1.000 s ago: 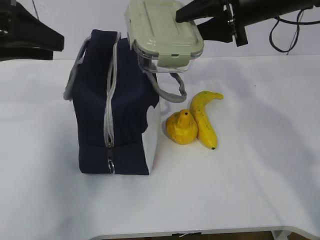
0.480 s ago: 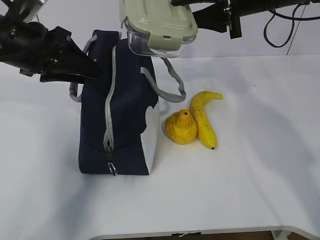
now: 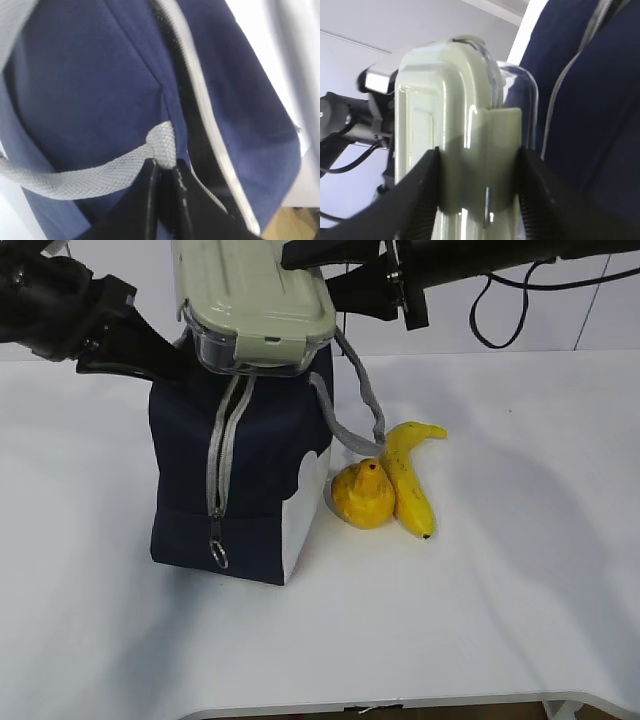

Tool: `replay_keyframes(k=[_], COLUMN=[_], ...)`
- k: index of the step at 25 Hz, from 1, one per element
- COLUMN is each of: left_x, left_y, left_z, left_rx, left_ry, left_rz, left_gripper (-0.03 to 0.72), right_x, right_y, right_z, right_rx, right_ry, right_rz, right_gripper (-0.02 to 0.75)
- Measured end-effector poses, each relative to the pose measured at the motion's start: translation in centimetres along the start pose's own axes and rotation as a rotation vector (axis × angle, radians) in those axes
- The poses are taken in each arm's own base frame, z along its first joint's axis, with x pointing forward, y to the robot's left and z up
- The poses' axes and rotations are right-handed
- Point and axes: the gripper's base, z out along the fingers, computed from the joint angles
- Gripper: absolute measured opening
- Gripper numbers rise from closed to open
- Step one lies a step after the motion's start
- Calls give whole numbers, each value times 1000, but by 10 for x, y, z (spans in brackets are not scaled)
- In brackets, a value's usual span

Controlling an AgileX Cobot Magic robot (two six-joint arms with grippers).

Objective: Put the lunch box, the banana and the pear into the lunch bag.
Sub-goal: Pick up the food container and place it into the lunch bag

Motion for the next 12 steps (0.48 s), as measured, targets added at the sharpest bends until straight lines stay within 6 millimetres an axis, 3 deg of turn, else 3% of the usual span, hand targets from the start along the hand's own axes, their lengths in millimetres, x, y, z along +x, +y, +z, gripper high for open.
replay_keyframes(k=[12], left_x=[-13], left_y=[-12], left_z=[-17], left_rx=[14], left_ry=[-7], left_rz=[73], left_gripper=[0], right_x=[4], right_y=[-61], right_z=[22], right_rx=[116], right_ry=[16], right_rz=[71], right_gripper=[369])
